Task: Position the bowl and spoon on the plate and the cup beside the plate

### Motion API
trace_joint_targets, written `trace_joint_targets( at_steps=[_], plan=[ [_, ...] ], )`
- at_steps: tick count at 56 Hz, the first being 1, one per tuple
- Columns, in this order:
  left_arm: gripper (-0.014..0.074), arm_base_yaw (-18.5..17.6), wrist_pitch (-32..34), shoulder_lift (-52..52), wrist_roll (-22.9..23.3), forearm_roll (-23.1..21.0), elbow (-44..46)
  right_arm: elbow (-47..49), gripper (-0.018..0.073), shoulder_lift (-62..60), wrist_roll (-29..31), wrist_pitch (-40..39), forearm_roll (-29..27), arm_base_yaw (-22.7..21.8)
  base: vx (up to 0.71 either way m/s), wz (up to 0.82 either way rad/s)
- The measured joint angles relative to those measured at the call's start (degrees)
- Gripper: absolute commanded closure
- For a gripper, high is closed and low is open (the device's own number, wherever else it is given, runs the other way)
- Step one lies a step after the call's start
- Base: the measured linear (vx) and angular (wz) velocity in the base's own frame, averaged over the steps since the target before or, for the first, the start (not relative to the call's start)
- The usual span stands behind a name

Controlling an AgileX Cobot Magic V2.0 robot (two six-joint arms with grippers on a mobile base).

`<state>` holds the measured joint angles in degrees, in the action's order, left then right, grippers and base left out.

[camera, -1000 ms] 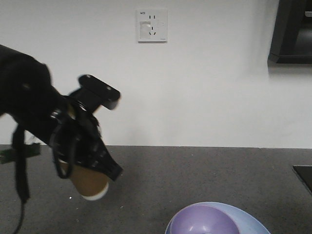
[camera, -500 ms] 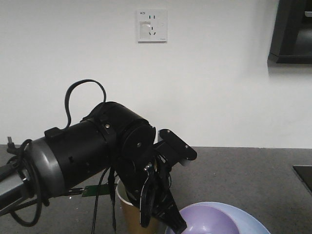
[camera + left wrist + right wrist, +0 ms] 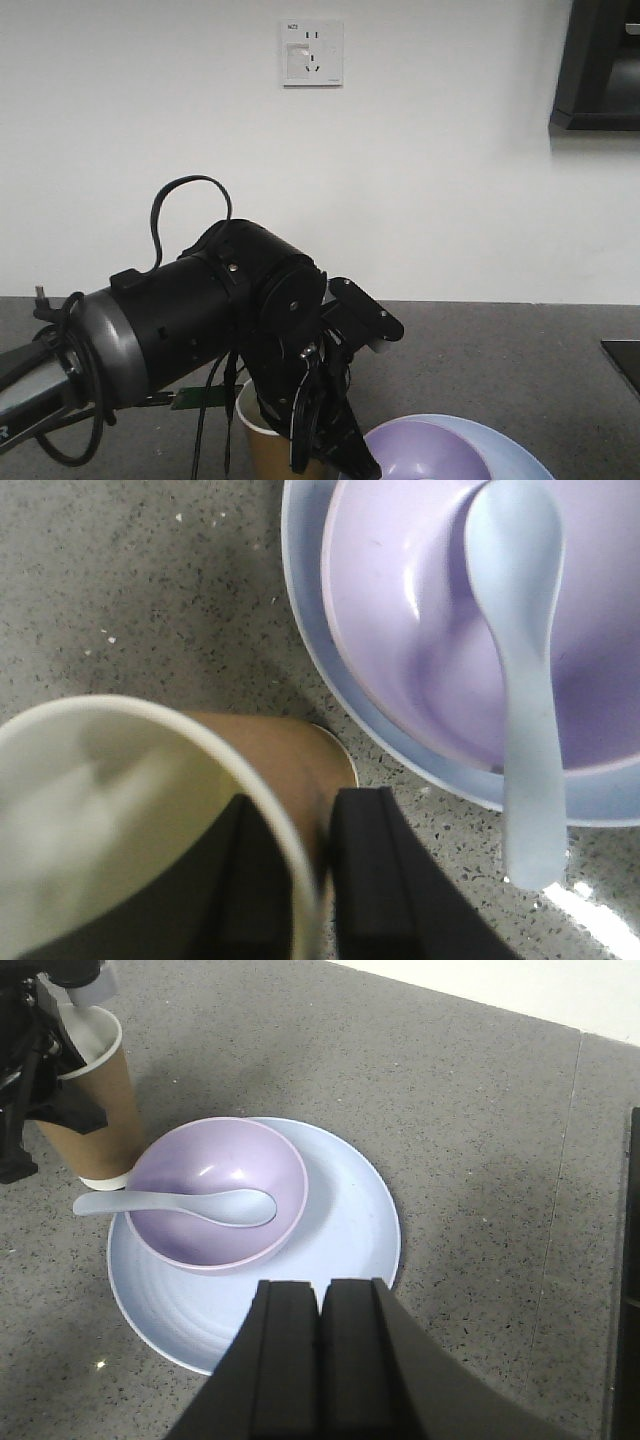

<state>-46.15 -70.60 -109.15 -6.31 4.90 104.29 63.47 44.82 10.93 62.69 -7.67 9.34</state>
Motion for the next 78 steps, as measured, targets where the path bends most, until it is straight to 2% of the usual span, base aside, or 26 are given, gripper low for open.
trace_joint_targets(
  at_steps=[8,13,31,35,38,42,45,51,57,64,78],
  plan=[
    [0.0064,0.0,-0.18,0.0,0.0,0.0,0.06,0.0,0.0568,0.0,0.0,0.05,0.0,0.0,0.0,0.0],
    [0.003,0.0,-0.77,0.0,0.0,0.0,0.85,0.0,0.0568,0.0,0.0,0.06,0.0,0.0,0.0,0.0],
    [0.0055,0.0,-1.36,1.75,0.0,0.12,9.16,0.0,0.0568,0.0,-0.45,0.06,0.0,0.0,0.0,0.0],
    [0.0118,0.0,-1.4,3.51,0.07,0.53,10.46,0.0,0.0568,0.0,-0.45,0.06,0.0,0.0,0.0,0.0],
    [0.0213,0.0,-1.4,5.53,0.49,1.6,11.05,0.0,0.0568,0.0,-0.51,0.06,0.0,0.0,0.0,0.0],
    [0.0414,-0.05,-1.69,8.69,1.26,3.41,11.33,0.0,0.0568,0.0,-0.57,0.06,0.0,0.0,0.0,0.0],
    [0.0595,-0.05,-1.89,11.17,1.9,5.21,11.35,0.0,0.0568,0.0,-0.57,0.01,0.0,0.0,0.0,0.0],
    [0.0604,-0.05,-1.64,18.77,2.04,7.93,9.53,0.0,0.0568,-0.85,-0.5,-1.56,0.0,0.0,0.0,0.0],
    [0.0603,0.32,3.03,29.17,2.78,8.61,0.3,-1.82,0.0568,-3.52,-0.38,-6.52,0.0,0.0,0.0,0.0],
    [0.0603,1.81,14.69,43.68,5.17,8.8,-18.4,-9.3,0.0568,-9.67,-0.25,-14.27,0.0,0.0,0.0,0.0],
    [0.0603,3.0,39.43,75.15,16.49,9.0,-59.9,-29.6,0.0568,-25.78,2.0,-27.91,0.0,0.0,0.0,0.0]
  ],
)
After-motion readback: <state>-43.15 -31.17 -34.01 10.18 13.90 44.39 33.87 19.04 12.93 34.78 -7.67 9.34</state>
